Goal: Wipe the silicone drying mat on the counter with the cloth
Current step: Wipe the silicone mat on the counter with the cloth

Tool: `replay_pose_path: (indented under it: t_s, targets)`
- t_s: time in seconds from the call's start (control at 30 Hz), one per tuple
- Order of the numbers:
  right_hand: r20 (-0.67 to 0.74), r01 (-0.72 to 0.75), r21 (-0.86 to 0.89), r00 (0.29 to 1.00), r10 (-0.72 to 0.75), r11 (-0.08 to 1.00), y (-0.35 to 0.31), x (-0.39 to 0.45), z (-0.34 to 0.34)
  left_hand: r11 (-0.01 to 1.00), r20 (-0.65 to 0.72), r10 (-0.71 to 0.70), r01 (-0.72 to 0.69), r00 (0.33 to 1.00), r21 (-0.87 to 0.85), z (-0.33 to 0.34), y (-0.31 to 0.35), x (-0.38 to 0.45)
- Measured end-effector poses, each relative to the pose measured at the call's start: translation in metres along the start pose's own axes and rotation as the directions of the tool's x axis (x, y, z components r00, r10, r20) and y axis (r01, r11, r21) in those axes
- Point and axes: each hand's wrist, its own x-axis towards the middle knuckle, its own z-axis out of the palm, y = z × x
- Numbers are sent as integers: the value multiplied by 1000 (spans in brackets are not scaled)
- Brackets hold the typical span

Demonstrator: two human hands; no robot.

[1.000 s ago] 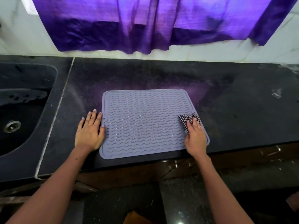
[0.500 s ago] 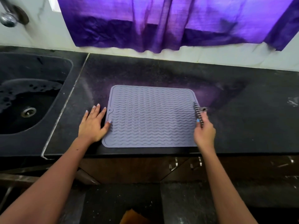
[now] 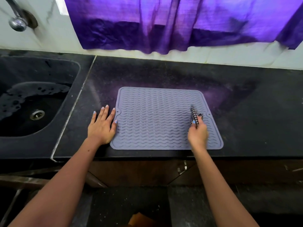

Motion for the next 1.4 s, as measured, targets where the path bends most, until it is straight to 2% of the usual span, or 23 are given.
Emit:
replay_pose_path:
  t_s: [0.03,0.1,0.2,0.23,0.3,0.47,0.5,0.57,0.6,0.63,0.67,0.7,0.8,0.9,0.97,1.0,1.13,1.2,1.27,1.3,1.33,1.37,1.4]
  targets:
    - [-47,13,16,999,-12,1000,-7,-4,4,1000,-3,-4,4,1000,-6,0,1,0]
    - [-41,170,-90,984,-174,981,-16,-19,17,1000,0,-13,13,1000,-22,0,0,0]
    - [246,425,-384,903,-353,820,-9,-40,41,999,11,-25,26,1000,-41,-1,-1,0]
    - [344,493,-474,867,-361,730,-2,-44,47,998,8,-30,30,1000,-54,-1,-1,0]
    - [423,559,-564,828,-368,608,7,-46,53,997,-1,-32,32,999,-70,-1,0,-1]
    - [519,639,-556,767,-378,531,4,-36,45,996,-33,-38,35,999,-85,0,-1,-1]
    - [546,648,-505,751,-371,569,2,-31,40,995,-42,-37,33,998,-90,1,-1,-1]
    - [590,539,-322,758,-280,779,-3,-15,28,995,-46,-32,27,998,-96,1,-1,0]
    - [599,365,-184,777,-191,913,-9,-6,21,995,-41,-31,26,999,-98,0,-1,0]
    - [589,172,-30,799,-121,985,-16,0,15,995,-34,-31,28,999,-98,0,-1,-1]
    - [548,59,64,832,-84,996,-21,5,12,995,-29,-32,29,999,-98,-1,0,-1]
    - [501,40,56,863,-63,998,-28,6,12,995,-27,-32,30,999,-99,-2,0,-2]
    - [415,330,-235,885,-213,914,-43,-27,31,994,-27,-32,29,999,-106,-3,1,-3]
    - [498,572,-431,796,-345,697,-30,-79,60,994,-34,-31,27,999,-103,-2,0,-2]
    - [550,681,-471,723,-418,561,-14,-92,70,994,-37,-34,30,999,-102,-3,1,-2]
    - [555,699,-467,708,-436,541,-9,-91,70,994,-37,-36,32,999,-101,-2,1,-2]
    - [544,745,-338,653,-527,575,0,-79,67,994,-37,-41,37,998,-99,-2,2,-2]
    - [517,699,-230,677,-523,677,-2,-74,63,994,-41,-47,42,998,-99,-2,3,-2]
    - [486,398,-14,804,-342,917,-12,-65,55,995,-36,-48,45,998,-93,-1,2,-2]
    - [448,199,159,858,-250,967,-19,-60,52,995,-40,-48,44,998,-91,-1,1,-2]
    - [375,47,294,913,-161,955,-23,-54,52,995,-46,-46,41,998,-93,0,1,-2]
    - [294,1,323,950,-102,946,-27,-52,52,995,-53,-42,37,998,-96,0,0,-2]
    - [217,55,253,970,-111,966,-33,-54,53,995,-61,-39,33,997,-98,1,0,-2]
